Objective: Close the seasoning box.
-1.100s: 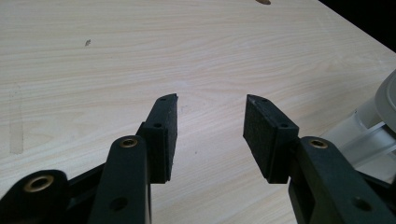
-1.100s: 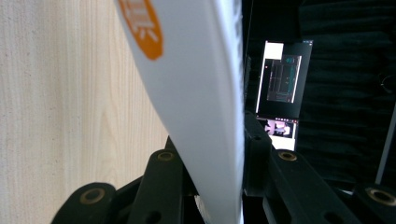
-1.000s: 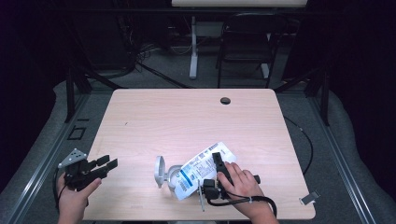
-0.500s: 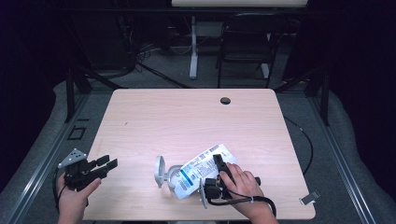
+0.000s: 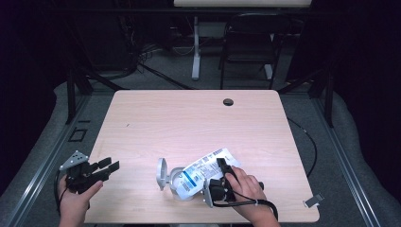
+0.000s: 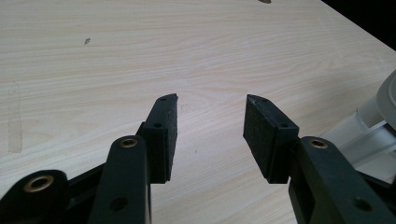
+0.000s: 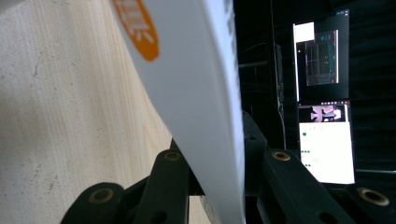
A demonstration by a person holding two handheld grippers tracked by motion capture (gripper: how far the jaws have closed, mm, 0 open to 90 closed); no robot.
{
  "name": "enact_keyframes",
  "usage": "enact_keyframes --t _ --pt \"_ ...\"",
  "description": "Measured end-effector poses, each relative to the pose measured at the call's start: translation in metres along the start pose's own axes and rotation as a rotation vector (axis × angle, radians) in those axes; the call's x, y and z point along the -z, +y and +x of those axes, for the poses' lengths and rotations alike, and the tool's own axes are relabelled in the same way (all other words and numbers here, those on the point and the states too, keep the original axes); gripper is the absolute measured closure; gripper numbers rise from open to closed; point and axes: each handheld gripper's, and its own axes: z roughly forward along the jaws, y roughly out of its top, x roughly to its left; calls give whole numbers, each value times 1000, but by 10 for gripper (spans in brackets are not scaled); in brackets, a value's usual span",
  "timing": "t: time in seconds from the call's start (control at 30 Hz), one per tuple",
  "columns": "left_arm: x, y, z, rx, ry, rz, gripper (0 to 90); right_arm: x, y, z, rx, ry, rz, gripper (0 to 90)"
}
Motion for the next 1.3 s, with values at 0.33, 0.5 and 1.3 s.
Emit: enact_keyframes --t 0.33,0.5,1.3 --pt "0 -1 1 3 3 3 554 0 -2 0 -56 23 4 787" --pt "-1 -1 1 3 2 -1 554 -1 -5 2 -115 51 -6 791" --pt "-1 -2 2 7 8 0 554 3 -5 7 -223 103 -28 815"
